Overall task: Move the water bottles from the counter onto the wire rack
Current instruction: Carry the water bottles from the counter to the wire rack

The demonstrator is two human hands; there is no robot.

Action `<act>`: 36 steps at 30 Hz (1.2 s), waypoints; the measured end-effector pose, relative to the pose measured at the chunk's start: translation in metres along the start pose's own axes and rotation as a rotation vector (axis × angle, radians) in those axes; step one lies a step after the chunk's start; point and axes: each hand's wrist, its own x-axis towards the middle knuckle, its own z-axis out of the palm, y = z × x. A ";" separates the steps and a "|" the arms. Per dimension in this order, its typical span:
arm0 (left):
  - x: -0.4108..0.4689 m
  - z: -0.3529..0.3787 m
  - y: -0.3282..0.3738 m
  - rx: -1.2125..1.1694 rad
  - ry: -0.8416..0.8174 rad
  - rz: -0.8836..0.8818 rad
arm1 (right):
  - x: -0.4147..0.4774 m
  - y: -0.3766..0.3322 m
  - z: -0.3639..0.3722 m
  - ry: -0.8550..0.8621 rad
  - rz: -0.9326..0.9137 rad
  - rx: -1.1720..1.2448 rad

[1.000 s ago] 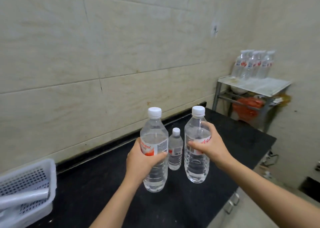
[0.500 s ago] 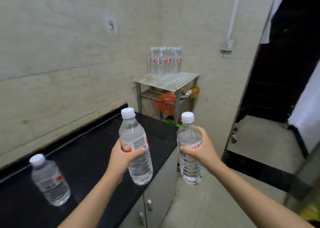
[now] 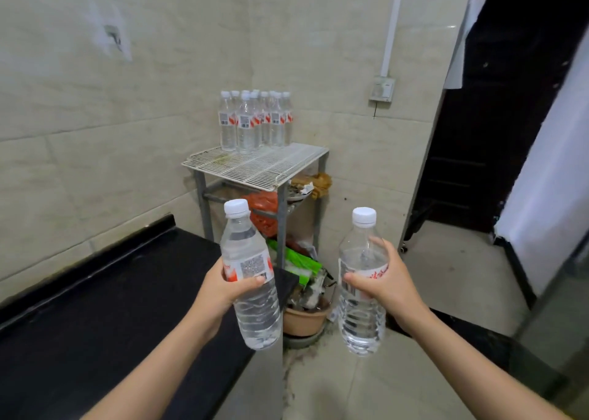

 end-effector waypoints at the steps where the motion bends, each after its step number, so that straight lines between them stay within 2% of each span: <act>1: 0.020 0.000 0.001 -0.011 -0.013 0.017 | 0.018 0.001 -0.001 0.013 -0.002 -0.004; 11: 0.217 0.017 0.014 -0.086 -0.160 0.099 | 0.184 -0.010 -0.010 0.113 0.001 -0.053; 18: 0.301 0.062 0.026 -0.200 -0.232 0.136 | 0.255 0.011 -0.036 0.141 0.006 -0.049; 23: 0.349 0.098 0.042 -0.149 -0.235 0.205 | 0.328 0.018 -0.068 0.114 -0.078 0.013; 26: 0.380 0.110 0.052 -0.113 -0.159 0.232 | 0.383 0.020 -0.083 0.058 -0.165 0.038; 36: 0.453 0.114 0.069 -0.104 0.269 0.252 | 0.544 0.020 -0.096 -0.184 -0.342 0.137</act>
